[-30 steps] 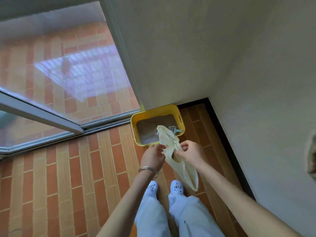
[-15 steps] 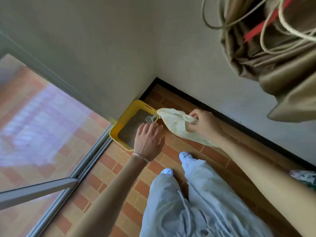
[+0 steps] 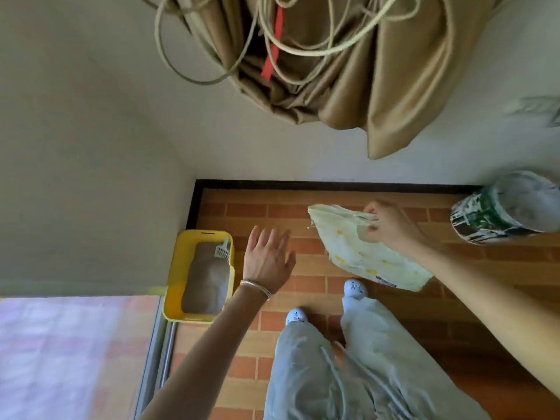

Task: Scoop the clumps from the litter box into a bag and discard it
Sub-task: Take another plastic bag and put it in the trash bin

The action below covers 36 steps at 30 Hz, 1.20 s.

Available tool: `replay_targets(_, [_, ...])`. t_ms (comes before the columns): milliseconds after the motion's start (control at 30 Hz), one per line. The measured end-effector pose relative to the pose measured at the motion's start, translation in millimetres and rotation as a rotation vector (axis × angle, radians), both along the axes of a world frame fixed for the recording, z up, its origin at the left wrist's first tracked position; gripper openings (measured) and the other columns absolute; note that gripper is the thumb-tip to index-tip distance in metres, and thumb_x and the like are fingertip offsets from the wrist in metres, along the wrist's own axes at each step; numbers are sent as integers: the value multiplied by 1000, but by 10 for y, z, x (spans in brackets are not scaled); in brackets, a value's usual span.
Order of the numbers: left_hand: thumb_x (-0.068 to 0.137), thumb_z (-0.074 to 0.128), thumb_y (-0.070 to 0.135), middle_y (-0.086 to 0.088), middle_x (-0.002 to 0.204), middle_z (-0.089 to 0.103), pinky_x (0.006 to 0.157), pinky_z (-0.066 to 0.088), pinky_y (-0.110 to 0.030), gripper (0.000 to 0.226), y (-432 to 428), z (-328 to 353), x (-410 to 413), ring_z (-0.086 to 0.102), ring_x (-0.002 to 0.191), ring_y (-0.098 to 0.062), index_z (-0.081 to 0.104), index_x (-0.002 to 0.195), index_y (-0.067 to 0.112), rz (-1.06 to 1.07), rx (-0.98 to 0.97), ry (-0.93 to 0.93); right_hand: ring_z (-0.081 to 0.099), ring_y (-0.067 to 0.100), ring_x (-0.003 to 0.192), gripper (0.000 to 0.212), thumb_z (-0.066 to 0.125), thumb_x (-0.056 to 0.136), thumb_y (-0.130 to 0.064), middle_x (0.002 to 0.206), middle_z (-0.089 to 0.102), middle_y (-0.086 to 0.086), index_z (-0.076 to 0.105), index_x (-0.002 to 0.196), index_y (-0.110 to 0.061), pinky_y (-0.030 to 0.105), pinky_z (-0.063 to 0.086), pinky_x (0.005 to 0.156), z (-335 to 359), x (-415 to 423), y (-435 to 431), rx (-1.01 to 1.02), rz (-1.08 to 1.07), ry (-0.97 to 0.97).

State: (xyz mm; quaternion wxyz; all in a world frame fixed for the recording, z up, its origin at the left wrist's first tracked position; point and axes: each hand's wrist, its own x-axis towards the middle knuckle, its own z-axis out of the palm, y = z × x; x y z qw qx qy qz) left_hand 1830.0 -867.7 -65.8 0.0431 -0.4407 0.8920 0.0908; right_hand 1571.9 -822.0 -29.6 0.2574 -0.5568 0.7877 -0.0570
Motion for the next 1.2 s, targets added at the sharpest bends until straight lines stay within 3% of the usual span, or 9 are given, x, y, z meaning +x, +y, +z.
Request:
replay_targets(133, [94,33,43,-2,136,47,114,16,-44,50,0,44,-429,38,128,-23,39,139,20,-124,28,-23,54,23,91,23,60,80,-2,105,61,14,59,102,2,25,32,68,-8,-387,209,-3,-29,46])
replay_targets(267, [93,37,43,0,135,49,112,21,-45,46,34,-18,-847,41,127,-21,46,133,21,-207,30,-16,55,33,96,20,56,81,2,106,58,18,57,100,5,36,43,80,-32,-856,463,42,-38,95])
replay_targets(333, [91,40,42,-2,127,56,108,29,-47,43,55,-57,-1052,49,119,-23,54,125,20,-232,-2,-8,61,30,87,19,56,80,-7,104,61,14,58,98,-1,39,49,74,-59,-1148,628,49,-12,202])
replay_targets(467, [84,49,36,-2,108,66,97,42,-45,34,134,-62,-1553,61,100,-24,65,108,19,-263,-94,80,54,14,79,18,52,89,-15,105,61,3,56,107,-9,10,40,63,64,-1671,909,144,-9,297])
replay_targets(567, [83,42,37,-1,104,66,93,45,-43,38,268,-10,-2040,62,96,-23,67,105,19,-266,-105,126,48,14,80,16,53,91,-14,101,60,4,55,105,-7,2,34,65,88,-2109,1117,160,-71,244])
replay_targets(667, [83,41,36,-2,103,66,90,48,-43,38,408,-31,-2560,62,95,-25,67,104,18,-308,-95,142,61,16,84,14,57,89,-23,97,66,0,57,99,-14,13,42,60,44,-2562,1304,91,-118,250])
replay_targets(800, [83,41,34,-3,101,66,87,48,-44,37,632,-50,-3240,62,94,-27,67,102,16,-347,-97,187,63,19,81,18,61,86,-26,97,66,0,60,100,-15,22,36,57,65,-3070,1504,2,-222,201])
replay_targets(933, [82,42,33,-5,98,66,86,48,-43,36,809,-47,-3843,62,91,-28,67,100,15,-408,-137,240,62,20,81,19,64,81,-26,94,67,1,60,98,-16,26,41,64,36,-3524,1710,-26,-323,90])
replay_targets(1200, [77,37,35,-5,106,65,93,45,-43,45,851,-22,-4687,61,99,-26,66,106,15,-484,-186,122,59,21,83,21,65,81,-21,99,66,3,62,100,-15,27,37,65,26,-4209,1997,-10,-449,59])
